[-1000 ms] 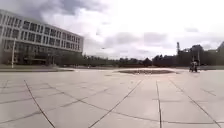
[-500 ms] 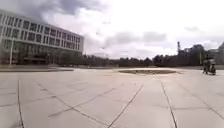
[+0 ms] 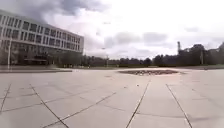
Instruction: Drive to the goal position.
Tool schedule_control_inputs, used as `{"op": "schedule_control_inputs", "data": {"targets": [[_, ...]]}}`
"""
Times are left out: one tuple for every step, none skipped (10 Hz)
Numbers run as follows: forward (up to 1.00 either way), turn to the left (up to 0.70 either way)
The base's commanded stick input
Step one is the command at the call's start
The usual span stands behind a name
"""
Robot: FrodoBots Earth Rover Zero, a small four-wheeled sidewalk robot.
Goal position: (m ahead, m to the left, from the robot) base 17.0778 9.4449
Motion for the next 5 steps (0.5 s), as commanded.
{"op": "schedule_control_inputs", "data": {"targets": [[0.7, 0.0], [0.7, 0.0], [0.7, 0.0], [0.7, 0.0], [0.7, 0.0]]}}
